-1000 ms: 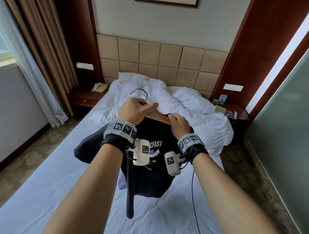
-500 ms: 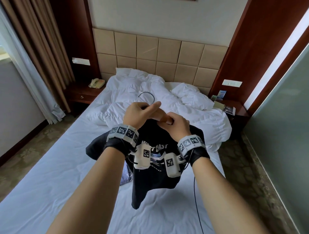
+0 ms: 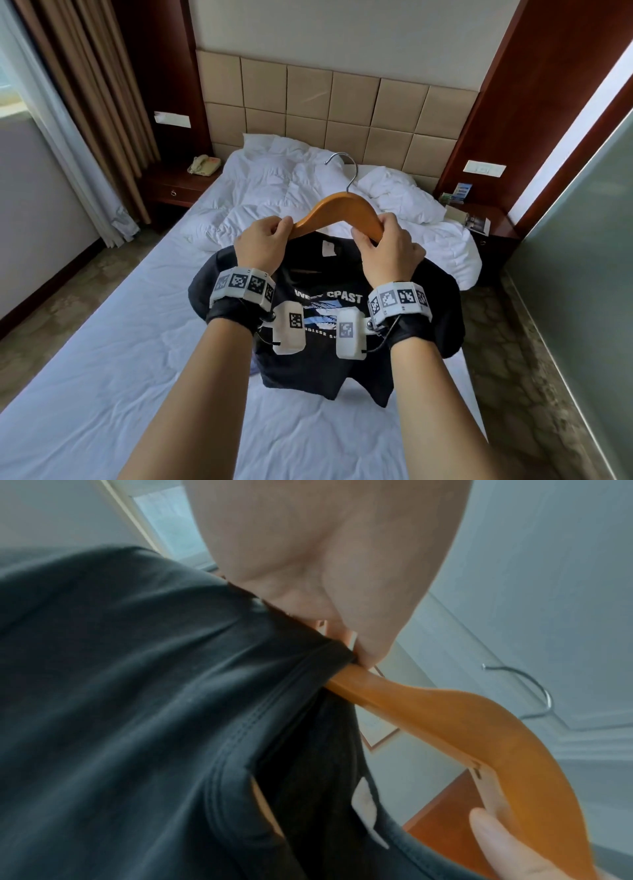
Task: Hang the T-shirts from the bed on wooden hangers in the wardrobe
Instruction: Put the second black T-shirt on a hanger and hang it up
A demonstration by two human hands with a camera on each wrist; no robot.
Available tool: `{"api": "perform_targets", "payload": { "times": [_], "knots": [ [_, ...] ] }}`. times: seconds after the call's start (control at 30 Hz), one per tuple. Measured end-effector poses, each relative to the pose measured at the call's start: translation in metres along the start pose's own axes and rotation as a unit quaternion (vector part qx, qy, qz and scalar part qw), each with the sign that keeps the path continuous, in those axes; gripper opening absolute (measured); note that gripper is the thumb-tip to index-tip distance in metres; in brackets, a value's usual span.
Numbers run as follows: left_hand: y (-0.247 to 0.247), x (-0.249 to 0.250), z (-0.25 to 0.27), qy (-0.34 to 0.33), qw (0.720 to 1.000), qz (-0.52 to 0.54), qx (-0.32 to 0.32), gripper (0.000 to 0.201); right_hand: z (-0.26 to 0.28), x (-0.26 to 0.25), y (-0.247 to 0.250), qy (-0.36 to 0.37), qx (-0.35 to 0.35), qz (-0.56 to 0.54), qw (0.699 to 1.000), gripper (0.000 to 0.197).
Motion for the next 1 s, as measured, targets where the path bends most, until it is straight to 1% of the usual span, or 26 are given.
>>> {"api": "perform_targets", "payload": {
  "times": [0.07, 0.13, 0.23, 0.3, 0.37, 0.43, 0.47, 0.5, 0.57, 0.6, 0.63, 0.67, 0.73, 0.77, 0.83, 1.0],
  "knots": [
    [0.003, -0.007, 0.004, 0.017, 1.000, -0.005, 0.021, 0.046, 0.002, -0.001, 0.002, -0.017, 0.006, 0.019, 1.000, 0.029],
    [0.005, -0.014, 0.008, 0.045, 0.998, -0.008, 0.042, 0.045, 0.004, 0.001, 0.006, -0.031, -0.005, 0.029, 0.999, 0.030],
    [0.011, -0.022, 0.015, 0.094, 0.992, -0.031, 0.081, 0.035, 0.010, 0.006, 0.009, -0.059, -0.018, 0.026, 0.998, 0.029],
    [0.014, -0.029, 0.019, 0.131, 0.987, -0.018, 0.095, 0.032, 0.013, 0.010, 0.010, -0.078, -0.023, 0.020, 0.996, 0.029],
    [0.017, -0.039, 0.021, 0.161, 0.981, 0.010, 0.112, 0.033, 0.016, 0.013, 0.008, -0.094, -0.029, 0.015, 0.995, 0.029],
    [0.021, -0.044, 0.024, 0.192, 0.971, 0.063, 0.130, 0.033, 0.017, 0.016, 0.006, -0.111, -0.026, 0.009, 0.993, 0.029],
    [0.023, -0.047, 0.024, 0.209, 0.962, 0.114, 0.133, 0.032, 0.018, 0.018, 0.005, -0.122, -0.020, 0.003, 0.992, 0.028],
    [0.026, -0.047, 0.024, 0.228, 0.949, 0.178, 0.129, 0.029, 0.020, 0.019, 0.004, -0.135, -0.012, -0.003, 0.991, 0.028],
    [0.033, -0.047, 0.023, 0.270, 0.911, 0.294, 0.097, 0.029, 0.022, 0.020, 0.002, -0.160, 0.014, -0.012, 0.987, 0.028],
    [0.036, -0.048, 0.021, 0.282, 0.899, 0.326, 0.077, 0.030, 0.024, 0.020, 0.001, -0.173, 0.027, -0.013, 0.985, 0.028],
    [0.038, -0.048, 0.020, 0.283, 0.899, 0.328, 0.063, 0.029, 0.024, 0.019, 0.000, -0.183, 0.037, -0.013, 0.982, 0.028],
    [0.041, -0.049, 0.020, 0.276, 0.906, 0.317, 0.056, 0.027, 0.025, 0.019, -0.001, -0.190, 0.041, -0.012, 0.981, 0.029],
    [0.045, -0.048, 0.020, 0.262, 0.917, 0.291, 0.072, 0.015, 0.025, 0.018, -0.002, -0.192, 0.041, -0.012, 0.980, 0.030],
    [0.046, -0.047, 0.020, 0.259, 0.918, 0.287, 0.084, 0.012, 0.026, 0.018, -0.002, -0.189, 0.041, -0.014, 0.981, 0.030],
    [0.049, -0.048, 0.022, 0.273, 0.911, 0.291, 0.103, 0.010, 0.027, 0.016, -0.002, -0.183, 0.041, -0.019, 0.982, 0.030],
    [0.061, -0.063, 0.024, 0.334, 0.871, 0.313, 0.181, 0.012, 0.029, 0.015, 0.002, -0.186, 0.039, -0.022, 0.982, 0.028]
  ]
}}
Point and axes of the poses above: each hand's wrist, its own z-axis away from the middle knuckle, its own y-axis out of the back of the hand, x = y × z, the point moved 1 cm from there along -z, towards the middle knuckle, and after that the axes turned 4 degrees about x, right-handed, at the moved point
